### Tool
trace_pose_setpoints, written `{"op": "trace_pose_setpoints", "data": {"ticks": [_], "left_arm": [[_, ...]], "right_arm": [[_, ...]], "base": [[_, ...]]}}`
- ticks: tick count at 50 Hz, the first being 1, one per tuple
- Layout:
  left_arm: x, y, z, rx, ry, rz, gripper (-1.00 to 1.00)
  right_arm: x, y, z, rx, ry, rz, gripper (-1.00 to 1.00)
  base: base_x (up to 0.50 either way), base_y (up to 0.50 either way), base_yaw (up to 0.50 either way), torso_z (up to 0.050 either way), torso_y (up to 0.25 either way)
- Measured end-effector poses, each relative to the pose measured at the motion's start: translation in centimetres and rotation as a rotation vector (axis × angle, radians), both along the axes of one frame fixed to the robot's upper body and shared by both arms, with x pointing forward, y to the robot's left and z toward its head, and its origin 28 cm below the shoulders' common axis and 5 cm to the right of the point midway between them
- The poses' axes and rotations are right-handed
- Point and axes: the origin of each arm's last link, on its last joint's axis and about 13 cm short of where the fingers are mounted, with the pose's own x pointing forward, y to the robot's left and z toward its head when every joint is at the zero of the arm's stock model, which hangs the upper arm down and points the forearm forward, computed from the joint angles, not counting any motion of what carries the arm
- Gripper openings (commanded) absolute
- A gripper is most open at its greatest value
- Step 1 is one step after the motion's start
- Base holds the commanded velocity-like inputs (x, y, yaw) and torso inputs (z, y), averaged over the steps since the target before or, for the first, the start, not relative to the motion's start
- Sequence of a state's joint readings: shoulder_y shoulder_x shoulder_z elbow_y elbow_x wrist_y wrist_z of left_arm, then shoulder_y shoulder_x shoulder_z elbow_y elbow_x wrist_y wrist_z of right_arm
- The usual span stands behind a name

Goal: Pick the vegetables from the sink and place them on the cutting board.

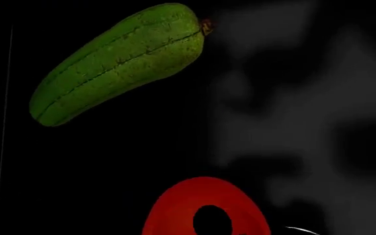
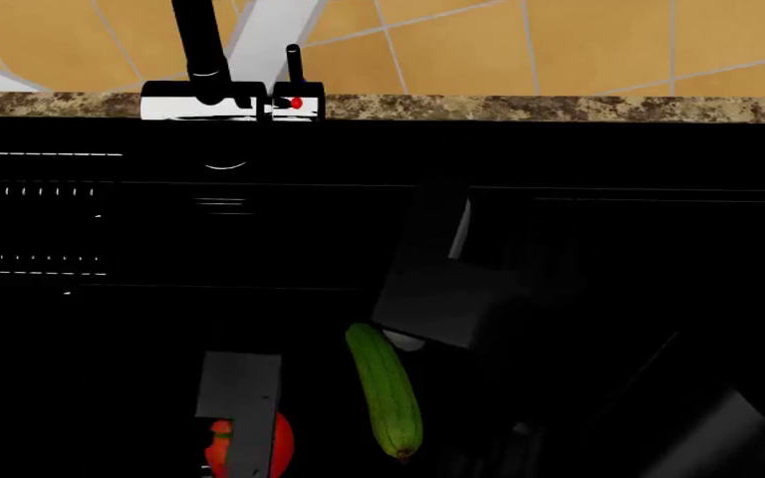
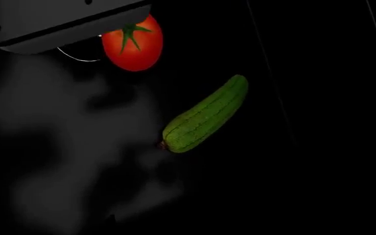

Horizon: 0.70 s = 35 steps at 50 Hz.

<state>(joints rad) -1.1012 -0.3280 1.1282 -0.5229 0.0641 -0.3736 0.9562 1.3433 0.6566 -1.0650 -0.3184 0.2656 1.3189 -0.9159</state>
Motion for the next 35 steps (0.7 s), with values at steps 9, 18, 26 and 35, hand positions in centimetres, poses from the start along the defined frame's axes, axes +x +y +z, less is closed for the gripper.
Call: {"op": "trace_pose_setpoints", "data": {"ticks": [9, 18, 26, 35], "left_arm": [[0.2, -0.4, -0.7, 0.016, -0.007, -0.025, -1.0], [0.3, -0.6, -0.7, 0.033, -0.035, -0.07, -1.0], [0.2, -0.5, -1.0, -0.01, -0.093, -0.097, -1.0], [-0.8, 0.1, 0.4, -0.166, -0.216, -0.122, -1.0]], "right_arm": [[-0.1, -0.1, -0.3, 0.003, 0.002, 0.0, 1.0], [-0.1, -0.2, -0.5, 0.008, 0.003, 0.001, 1.0], [-0.1, -0.1, -0.6, 0.01, -0.001, 0.006, 1.0], [0.1, 0.3, -0.2, 0.026, -0.031, -0.002, 1.0]], "base": [[0.03, 0.0, 0.0, 0.0, 0.0], [0.04, 0.0, 0.0, 0.0, 0.0], [0.04, 0.0, 0.0, 0.0, -0.002], [0.04, 0.0, 0.0, 0.0, 0.0]]}}
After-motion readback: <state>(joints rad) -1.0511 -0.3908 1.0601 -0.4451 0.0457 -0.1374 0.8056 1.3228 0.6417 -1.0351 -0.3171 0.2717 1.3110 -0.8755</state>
